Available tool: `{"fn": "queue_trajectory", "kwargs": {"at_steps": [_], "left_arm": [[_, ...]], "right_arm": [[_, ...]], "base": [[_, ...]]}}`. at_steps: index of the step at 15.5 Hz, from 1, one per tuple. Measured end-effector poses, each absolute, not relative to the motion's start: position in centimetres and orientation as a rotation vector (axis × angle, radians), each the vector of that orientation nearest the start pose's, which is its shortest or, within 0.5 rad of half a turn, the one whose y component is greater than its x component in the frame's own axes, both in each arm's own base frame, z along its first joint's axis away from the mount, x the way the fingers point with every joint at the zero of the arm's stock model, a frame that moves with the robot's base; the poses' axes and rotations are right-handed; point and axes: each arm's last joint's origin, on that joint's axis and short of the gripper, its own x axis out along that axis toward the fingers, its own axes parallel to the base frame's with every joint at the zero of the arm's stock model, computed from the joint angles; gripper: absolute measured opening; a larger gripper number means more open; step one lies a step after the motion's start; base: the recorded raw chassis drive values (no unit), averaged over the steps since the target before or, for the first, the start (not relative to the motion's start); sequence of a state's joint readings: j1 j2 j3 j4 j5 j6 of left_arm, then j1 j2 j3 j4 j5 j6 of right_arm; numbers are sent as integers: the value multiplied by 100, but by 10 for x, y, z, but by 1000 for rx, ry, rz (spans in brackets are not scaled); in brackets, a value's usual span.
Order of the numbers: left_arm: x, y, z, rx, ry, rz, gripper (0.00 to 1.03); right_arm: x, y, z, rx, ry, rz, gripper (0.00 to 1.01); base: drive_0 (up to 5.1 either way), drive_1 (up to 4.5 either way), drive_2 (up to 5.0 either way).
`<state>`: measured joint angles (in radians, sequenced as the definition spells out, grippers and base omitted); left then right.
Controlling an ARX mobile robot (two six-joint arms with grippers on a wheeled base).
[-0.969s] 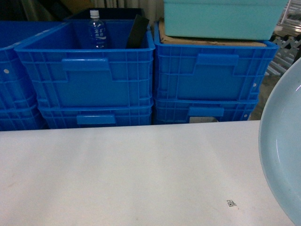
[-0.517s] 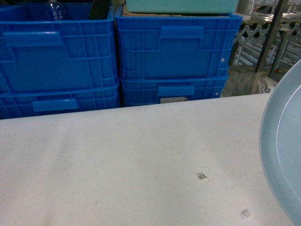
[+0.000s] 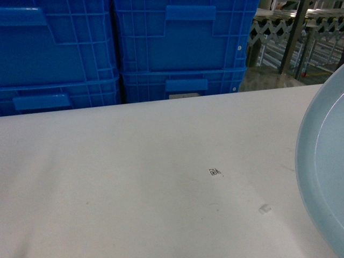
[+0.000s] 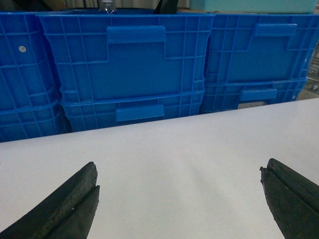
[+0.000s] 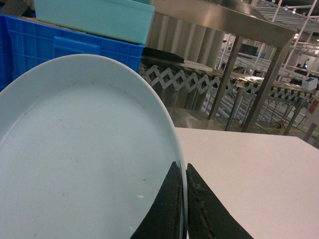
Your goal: Place blue tray on left shelf second layer neatly
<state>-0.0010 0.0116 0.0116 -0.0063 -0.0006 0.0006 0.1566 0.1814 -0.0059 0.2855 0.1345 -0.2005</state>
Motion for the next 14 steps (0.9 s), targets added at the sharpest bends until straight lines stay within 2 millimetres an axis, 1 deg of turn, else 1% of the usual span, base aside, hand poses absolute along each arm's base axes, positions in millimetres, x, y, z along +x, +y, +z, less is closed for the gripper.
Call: {"fn": "queue_trajectory", "kwargs": {"at_steps": [14], "left_arm": [[98, 0, 166, 1, 3, 1, 98]], "right_arm": [[108, 13, 174, -186, -99, 13, 2]], "base": [[0, 0, 0]]}}
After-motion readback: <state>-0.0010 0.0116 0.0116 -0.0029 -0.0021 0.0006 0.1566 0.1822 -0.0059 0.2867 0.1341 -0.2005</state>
